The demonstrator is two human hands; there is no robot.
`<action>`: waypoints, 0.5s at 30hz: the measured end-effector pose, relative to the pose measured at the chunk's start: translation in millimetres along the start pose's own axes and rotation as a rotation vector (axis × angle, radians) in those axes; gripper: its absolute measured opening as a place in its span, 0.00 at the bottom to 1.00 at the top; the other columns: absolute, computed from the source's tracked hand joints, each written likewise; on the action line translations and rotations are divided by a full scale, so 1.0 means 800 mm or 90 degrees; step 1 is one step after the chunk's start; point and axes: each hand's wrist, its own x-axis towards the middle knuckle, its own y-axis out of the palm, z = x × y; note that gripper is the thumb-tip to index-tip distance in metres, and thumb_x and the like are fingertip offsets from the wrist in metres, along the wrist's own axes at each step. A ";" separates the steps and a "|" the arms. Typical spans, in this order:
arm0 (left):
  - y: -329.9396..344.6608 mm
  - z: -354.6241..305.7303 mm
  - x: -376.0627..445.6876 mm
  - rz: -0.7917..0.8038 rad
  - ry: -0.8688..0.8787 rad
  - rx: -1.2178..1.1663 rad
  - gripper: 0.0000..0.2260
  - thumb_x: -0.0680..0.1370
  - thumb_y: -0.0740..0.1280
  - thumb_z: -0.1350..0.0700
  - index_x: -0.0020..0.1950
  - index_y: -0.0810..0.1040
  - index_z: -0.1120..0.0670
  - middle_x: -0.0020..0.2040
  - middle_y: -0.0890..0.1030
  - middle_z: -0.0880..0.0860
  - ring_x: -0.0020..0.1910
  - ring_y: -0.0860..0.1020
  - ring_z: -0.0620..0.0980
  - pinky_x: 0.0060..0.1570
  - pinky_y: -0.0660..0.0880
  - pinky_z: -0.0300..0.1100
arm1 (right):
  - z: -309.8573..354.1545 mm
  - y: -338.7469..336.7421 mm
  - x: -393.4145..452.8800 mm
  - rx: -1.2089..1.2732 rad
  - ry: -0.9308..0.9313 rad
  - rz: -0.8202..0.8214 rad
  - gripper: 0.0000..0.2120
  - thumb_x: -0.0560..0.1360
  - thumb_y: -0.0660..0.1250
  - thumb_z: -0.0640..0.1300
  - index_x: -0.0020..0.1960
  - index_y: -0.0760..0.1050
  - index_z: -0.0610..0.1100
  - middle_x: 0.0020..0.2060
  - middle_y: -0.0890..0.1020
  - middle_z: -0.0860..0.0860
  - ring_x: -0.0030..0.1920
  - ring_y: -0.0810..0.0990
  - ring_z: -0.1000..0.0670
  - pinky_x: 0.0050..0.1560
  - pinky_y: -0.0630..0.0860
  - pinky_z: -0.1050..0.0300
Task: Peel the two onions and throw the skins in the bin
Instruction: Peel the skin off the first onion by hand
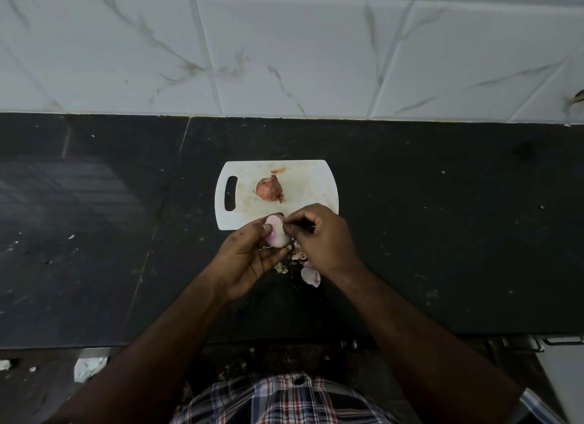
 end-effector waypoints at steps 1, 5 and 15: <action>0.001 0.001 0.000 0.004 0.006 0.000 0.15 0.80 0.64 0.59 0.66 0.77 0.60 0.56 0.82 0.59 0.49 0.84 0.53 0.48 0.82 0.42 | 0.000 0.003 0.000 -0.020 -0.006 -0.028 0.02 0.73 0.74 0.38 0.46 0.83 0.43 0.40 0.80 0.57 0.44 0.79 0.54 0.46 0.75 0.61; 0.014 0.005 0.002 -0.036 0.049 0.033 0.13 0.82 0.61 0.61 0.65 0.77 0.61 0.56 0.84 0.60 0.50 0.84 0.53 0.49 0.82 0.43 | -0.002 0.021 -0.010 -0.117 -0.031 -0.117 0.02 0.76 0.68 0.37 0.45 0.77 0.39 0.41 0.79 0.49 0.43 0.74 0.52 0.43 0.69 0.61; 0.001 -0.007 -0.001 -0.064 0.031 -0.037 0.14 0.82 0.61 0.61 0.66 0.76 0.62 0.58 0.82 0.61 0.53 0.84 0.56 0.54 0.82 0.46 | -0.016 -0.003 -0.008 -0.046 0.070 -0.023 0.06 0.78 0.69 0.44 0.47 0.81 0.43 0.39 0.80 0.54 0.41 0.80 0.54 0.41 0.77 0.54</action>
